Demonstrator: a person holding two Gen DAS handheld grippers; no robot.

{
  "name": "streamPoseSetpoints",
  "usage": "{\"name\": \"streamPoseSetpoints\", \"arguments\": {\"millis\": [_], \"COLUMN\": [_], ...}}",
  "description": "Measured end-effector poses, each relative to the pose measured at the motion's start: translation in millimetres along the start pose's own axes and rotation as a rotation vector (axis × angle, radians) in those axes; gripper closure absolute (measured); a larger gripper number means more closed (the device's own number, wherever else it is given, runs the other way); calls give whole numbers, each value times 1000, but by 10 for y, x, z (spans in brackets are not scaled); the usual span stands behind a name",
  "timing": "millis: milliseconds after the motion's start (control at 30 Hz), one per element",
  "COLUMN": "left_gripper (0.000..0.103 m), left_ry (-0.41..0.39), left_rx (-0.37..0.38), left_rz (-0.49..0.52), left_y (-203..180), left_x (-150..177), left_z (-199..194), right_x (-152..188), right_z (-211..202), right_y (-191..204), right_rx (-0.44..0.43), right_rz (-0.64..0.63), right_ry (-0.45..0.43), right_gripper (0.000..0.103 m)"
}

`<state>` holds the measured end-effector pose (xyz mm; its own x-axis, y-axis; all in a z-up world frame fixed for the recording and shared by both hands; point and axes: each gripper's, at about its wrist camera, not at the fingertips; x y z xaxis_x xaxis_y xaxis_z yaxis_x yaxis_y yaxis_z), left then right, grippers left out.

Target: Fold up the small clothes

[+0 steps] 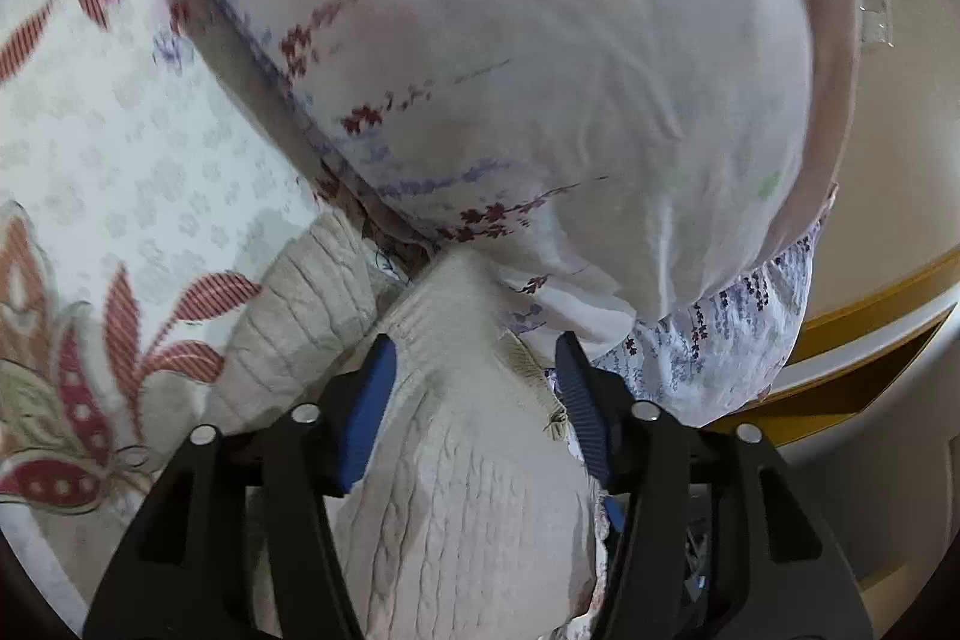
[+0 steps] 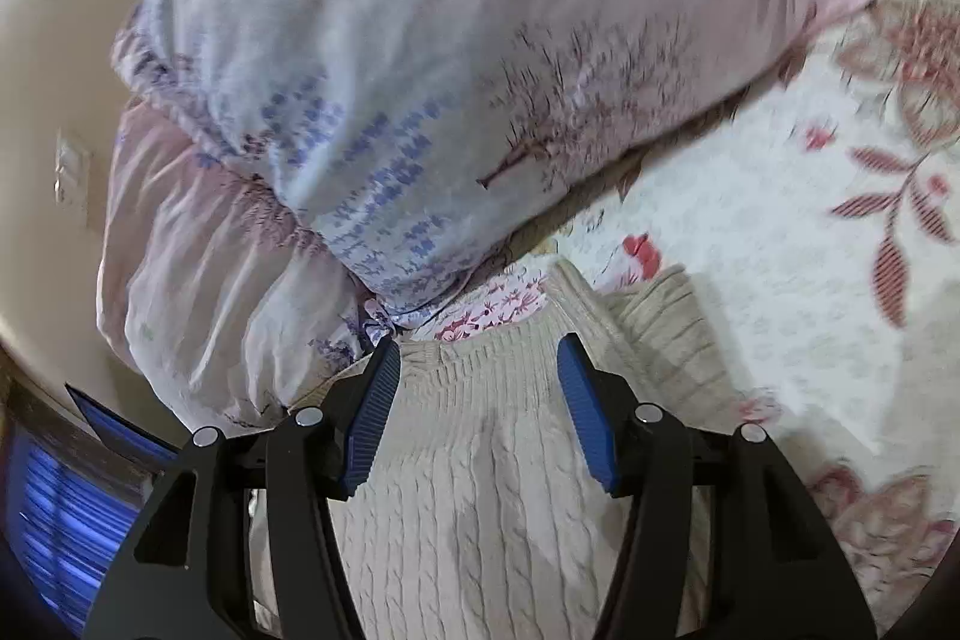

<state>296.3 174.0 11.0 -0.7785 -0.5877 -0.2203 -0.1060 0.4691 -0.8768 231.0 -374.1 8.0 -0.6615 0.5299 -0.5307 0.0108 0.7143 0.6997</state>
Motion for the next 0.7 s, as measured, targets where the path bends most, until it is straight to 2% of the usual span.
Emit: {"name": "streamPoseSetpoints", "arguments": {"millis": [200, 333, 467, 600, 667, 700], "left_gripper": [48, 50, 56, 60, 64, 67], "left_ry": [-15, -16, 6, 25, 36, 40], "left_rx": [-152, -238, -286, -329, -359, -370], "left_rz": [146, 244, 318, 363, 381, 388], "left_y": [-107, -144, -179, -150, -145, -145], "left_x": [126, 263, 409, 514, 552, 565], "left_z": [-233, -325, -332, -342, -302, -283], "right_x": [180, 317, 458, 547, 593, 610], "right_z": [-450, -547, -539, -465, -416, -403], "right_y": [16, -37, -112, -151, -166, -169], "right_rx": [125, 179, 233, 266, 281, 287], "right_rz": [-114, -165, -201, -212, -222, -230], "right_ry": [-60, -25, 17, 52, 77, 85], "right_gripper": [49, 60, 64, 67, 71, 76]}}
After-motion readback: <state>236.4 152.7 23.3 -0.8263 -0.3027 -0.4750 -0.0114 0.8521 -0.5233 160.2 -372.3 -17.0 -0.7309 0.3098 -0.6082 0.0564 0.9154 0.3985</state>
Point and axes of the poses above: each gripper's, at about its wrist camera, not at the fingertips, and z roughly the way its jaws point, y to its left, x to its underside, and after that the axes turned 4 degrees about y, right-handed
